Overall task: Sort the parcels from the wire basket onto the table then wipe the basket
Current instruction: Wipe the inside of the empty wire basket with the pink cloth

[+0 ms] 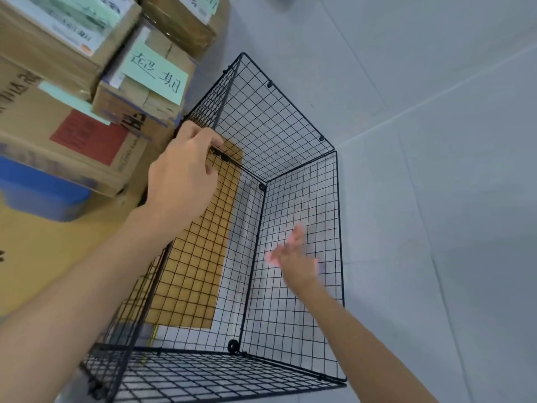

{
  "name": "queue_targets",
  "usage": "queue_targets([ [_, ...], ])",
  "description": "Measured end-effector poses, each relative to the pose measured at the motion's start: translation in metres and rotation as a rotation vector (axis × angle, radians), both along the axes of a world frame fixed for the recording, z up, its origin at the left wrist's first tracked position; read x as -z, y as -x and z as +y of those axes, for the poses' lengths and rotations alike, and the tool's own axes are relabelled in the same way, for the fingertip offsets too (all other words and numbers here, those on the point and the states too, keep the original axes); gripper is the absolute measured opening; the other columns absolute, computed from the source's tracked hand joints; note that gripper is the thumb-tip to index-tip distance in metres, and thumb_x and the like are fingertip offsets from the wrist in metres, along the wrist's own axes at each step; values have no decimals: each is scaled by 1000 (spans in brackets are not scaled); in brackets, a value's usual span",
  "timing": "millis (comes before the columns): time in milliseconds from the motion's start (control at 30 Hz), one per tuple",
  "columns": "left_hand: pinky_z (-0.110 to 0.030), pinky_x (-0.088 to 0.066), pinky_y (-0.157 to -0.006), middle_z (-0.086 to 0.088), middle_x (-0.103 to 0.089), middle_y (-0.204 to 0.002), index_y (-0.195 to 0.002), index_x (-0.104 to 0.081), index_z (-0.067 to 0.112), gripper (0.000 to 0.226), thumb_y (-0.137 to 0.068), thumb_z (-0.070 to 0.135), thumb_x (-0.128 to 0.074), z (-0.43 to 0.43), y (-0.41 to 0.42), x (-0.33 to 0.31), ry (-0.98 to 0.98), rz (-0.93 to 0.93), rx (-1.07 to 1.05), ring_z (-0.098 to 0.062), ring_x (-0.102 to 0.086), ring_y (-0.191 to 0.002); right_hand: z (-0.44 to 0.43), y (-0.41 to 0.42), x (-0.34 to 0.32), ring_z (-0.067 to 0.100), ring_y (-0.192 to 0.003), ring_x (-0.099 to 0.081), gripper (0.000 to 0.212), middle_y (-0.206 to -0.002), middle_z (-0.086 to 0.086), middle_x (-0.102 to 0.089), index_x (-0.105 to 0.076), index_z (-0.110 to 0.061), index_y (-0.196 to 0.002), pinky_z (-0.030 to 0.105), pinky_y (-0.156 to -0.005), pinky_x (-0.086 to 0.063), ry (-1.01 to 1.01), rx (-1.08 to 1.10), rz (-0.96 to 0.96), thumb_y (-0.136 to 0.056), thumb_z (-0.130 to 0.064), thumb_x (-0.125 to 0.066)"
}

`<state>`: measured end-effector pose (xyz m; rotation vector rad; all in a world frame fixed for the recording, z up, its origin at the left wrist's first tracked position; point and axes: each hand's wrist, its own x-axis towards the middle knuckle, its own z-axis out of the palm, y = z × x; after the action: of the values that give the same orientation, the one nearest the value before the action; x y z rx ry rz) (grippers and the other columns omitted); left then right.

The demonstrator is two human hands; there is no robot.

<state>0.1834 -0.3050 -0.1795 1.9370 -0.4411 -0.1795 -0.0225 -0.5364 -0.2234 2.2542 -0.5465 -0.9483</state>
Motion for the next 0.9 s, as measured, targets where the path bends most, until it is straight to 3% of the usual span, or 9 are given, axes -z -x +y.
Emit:
queue_targets([
  [67, -41, -48, -72, 4, -47, -124, -124, -56, 22, 39, -90, 2, -59, 0, -1, 0, -1, -3, -1, -19, -54, -84, 29, 30, 41, 49, -142, -26, 46, -156, 37, 0, -43, -21, -137, 54, -89, -55, -186, 58, 228, -95, -5, -53],
  [133, -39, -47, -71, 4, -47, -124, -124, -55, 22, 40, -90, 2, -59, 0, 0, 1, 2, -10, 3, -19, -55, -86, 49, 59, 73, 50, -147, -11, 49, -154, 31, -23, -40, -20, -146, 68, -99, -43, -429, 64, 508, -97, -27, -41],
  [200, -39, -48, -72, 3, -47, -123, -124, -55, 22, 41, -89, 2, -58, -1, 0, 2, 4, -16, 9, -20, -56, -87, 51, 72, 86, 47, -146, -16, 68, -141, 25, -48, -46, -21, -144, 72, -102, -34, -568, 24, 722, -89, -56, -26],
  [267, -40, -48, -72, 3, -47, -123, -124, -56, 22, 40, -89, 2, -58, -2, -1, 2, 11, -14, 13, -20, -56, -85, 47, 57, 64, 42, -133, -40, 77, -128, 19, -57, -60, -16, -127, 61, -92, -49, -604, 30, 642, -82, -69, -26],
  [333, -40, -48, -72, 3, -48, -122, -124, -56, 22, 40, -89, 2, -58, -2, -1, 2, 14, -13, 17, -20, -55, -84, 34, 31, 29, 32, -115, -56, 48, -120, 8, -59, -61, -15, -116, 46, -87, -54, -529, 99, 500, -86, -51, -53],
  [433, -42, -48, -72, 3, -47, -123, -123, -56, 22, 40, -89, 2, -59, -2, -1, 2, 9, -12, 23, -22, -56, -84, -22, 3, -20, 27, -115, -56, 43, -128, 1, -54, -55, -22, -128, 40, -90, -54, -318, 58, 99, -88, -10, -62],
  [633, -43, -47, -76, 2, -47, -125, -122, -57, 23, 39, -89, 3, -59, -2, -1, 1, -4, 11, 24, -24, -54, -86, -49, 15, -72, 33, -125, -51, 64, -158, 0, -30, -56, -26, -130, 46, -90, -54, -202, -10, -242, -79, 13, -56],
  [767, -41, -45, -74, 2, -46, -125, -123, -56, 23, 40, -89, 2, -58, -2, -1, 2, -4, 20, 28, -21, -54, -82, 24, 63, -37, 32, -136, -46, 59, -163, 18, -5, -55, -32, -133, 42, -91, -56, -402, 57, 157, -86, 3, -55],
  [900, -43, -48, -75, 3, -45, -125, -123, -56, 23, 40, -89, 3, -60, -3, -2, 3, 1, 21, 30, -19, -55, -78, 70, 85, -23, 37, -141, -37, 51, -164, 16, -4, -46, -17, -145, 57, -97, -50, -560, 158, 579, -97, -34, -40],
])
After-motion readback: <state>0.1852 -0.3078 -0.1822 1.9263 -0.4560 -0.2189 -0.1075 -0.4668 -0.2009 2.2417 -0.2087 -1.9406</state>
